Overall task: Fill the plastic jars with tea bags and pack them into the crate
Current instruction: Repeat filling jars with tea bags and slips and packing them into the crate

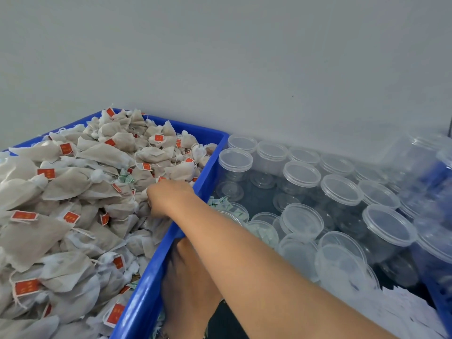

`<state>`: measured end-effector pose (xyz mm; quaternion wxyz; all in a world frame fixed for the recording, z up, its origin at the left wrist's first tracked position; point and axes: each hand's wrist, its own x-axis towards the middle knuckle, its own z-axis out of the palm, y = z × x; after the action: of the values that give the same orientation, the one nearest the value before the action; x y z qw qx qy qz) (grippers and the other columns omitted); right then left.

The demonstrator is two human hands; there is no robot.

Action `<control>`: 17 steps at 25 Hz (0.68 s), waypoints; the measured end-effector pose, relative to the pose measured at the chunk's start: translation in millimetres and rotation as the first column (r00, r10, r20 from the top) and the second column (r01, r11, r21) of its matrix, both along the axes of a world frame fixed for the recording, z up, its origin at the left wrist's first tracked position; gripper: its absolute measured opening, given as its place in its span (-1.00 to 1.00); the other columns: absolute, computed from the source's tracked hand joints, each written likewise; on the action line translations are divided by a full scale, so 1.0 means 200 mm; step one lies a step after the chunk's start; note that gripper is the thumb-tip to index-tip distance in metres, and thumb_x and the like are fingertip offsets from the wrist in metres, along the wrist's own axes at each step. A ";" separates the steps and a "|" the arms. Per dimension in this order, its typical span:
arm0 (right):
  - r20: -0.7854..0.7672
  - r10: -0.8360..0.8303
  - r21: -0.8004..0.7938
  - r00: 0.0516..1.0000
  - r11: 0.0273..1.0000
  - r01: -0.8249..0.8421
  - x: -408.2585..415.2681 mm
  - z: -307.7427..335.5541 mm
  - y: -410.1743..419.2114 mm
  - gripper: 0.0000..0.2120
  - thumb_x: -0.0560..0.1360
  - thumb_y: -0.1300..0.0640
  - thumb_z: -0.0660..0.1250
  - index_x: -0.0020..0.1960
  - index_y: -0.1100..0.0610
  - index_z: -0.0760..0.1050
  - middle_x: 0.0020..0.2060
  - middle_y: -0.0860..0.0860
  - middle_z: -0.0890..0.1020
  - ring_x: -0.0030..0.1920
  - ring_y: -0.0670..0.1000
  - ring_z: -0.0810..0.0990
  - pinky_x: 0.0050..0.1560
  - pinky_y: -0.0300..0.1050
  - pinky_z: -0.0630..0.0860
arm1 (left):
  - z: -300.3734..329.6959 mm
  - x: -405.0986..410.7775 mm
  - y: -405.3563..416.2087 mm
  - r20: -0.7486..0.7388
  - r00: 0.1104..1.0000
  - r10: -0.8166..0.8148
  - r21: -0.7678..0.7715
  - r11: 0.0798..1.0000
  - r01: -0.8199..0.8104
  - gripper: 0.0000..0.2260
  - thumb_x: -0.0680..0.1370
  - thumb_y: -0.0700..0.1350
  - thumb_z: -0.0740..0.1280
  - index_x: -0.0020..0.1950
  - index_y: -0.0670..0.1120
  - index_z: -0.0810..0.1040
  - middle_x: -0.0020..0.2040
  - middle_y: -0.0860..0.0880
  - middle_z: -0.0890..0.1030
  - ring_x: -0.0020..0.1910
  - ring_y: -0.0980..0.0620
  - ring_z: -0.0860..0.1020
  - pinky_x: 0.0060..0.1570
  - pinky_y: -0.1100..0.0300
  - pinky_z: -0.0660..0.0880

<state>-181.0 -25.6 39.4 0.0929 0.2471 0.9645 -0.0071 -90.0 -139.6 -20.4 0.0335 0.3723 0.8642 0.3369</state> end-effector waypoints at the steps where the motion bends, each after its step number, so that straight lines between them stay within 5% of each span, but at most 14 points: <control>1: -0.087 -0.013 0.000 0.996 1.000 0.013 0.00 0.00 0.00 -0.81 0.48 0.14 0.31 -0.28 0.11 0.38 -0.32 0.01 0.47 -0.29 0.03 0.49 -0.41 -0.13 0.33 | -0.02 -0.01 0.00 -0.074 0.997 -0.033 0.017 0.999 0.034 -0.63 0.35 -0.21 0.31 0.08 -0.38 0.46 -0.09 -0.32 0.56 -0.13 -0.27 0.62 -0.28 0.05 0.56; 4: -0.399 -0.106 -0.117 0.911 0.991 0.064 0.05 -0.01 0.00 -0.76 0.45 0.07 0.36 -0.22 0.13 0.32 -0.32 0.02 0.46 -0.30 0.05 0.48 -0.40 -0.13 0.30 | -0.03 0.00 -0.01 0.052 0.998 -0.043 -0.056 0.997 0.046 -0.38 0.35 0.09 0.07 0.34 -0.22 0.31 0.20 -0.18 0.46 0.21 -0.17 0.47 0.09 0.05 0.41; 7: -0.572 -0.144 -0.227 0.808 0.974 0.013 0.13 0.06 -0.03 -0.81 0.49 0.13 0.30 -0.16 0.11 0.29 -0.29 0.01 0.45 -0.28 0.03 0.44 -0.32 -0.07 0.34 | -0.06 0.02 -0.03 0.087 0.994 -0.061 0.079 0.995 0.054 -0.26 0.23 0.22 0.28 0.25 -0.24 0.35 0.08 -0.16 0.49 0.07 -0.21 0.51 -0.05 -0.05 0.49; 11: -0.727 -0.165 -0.313 0.667 0.944 -0.107 0.39 0.30 -0.06 -0.78 0.47 0.11 0.37 -0.26 0.06 0.34 -0.35 -0.06 0.47 -0.32 -0.04 0.43 -0.25 -0.10 0.40 | -0.07 0.02 -0.03 0.048 0.999 -0.025 0.042 0.999 0.023 -0.08 0.12 0.39 0.47 0.24 -0.17 0.31 0.09 -0.08 0.48 0.07 -0.11 0.52 -0.06 0.02 0.54; 14: -0.658 -0.033 -0.229 0.752 0.960 -0.159 0.67 0.36 -0.11 -0.73 0.43 0.11 0.43 -0.30 -0.01 0.35 -0.37 -0.10 0.49 -0.29 -0.03 0.47 -0.19 -0.08 0.45 | -0.08 0.02 -0.03 -0.013 0.999 -0.047 0.092 0.995 0.048 -0.08 0.15 0.38 0.47 0.24 -0.24 0.36 0.07 -0.13 0.51 0.06 -0.15 0.54 -0.10 0.03 0.56; 17: -0.289 0.059 -0.201 0.956 0.972 -0.121 0.87 0.31 -0.15 -0.86 0.46 -0.07 0.36 -0.20 -0.03 0.53 -0.13 -0.12 0.60 -0.10 -0.12 0.52 -0.01 -0.07 0.48 | -0.10 0.02 -0.02 -0.058 0.996 -0.064 0.068 0.995 0.068 -0.09 0.21 0.43 0.38 0.29 -0.20 0.35 0.13 -0.10 0.47 0.12 -0.12 0.51 -0.02 0.02 0.56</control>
<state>-7.8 -55.5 101.2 -0.0182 0.1878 0.9716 -0.1427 -86.5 -143.9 -39.9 0.0076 0.4107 0.8398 0.3549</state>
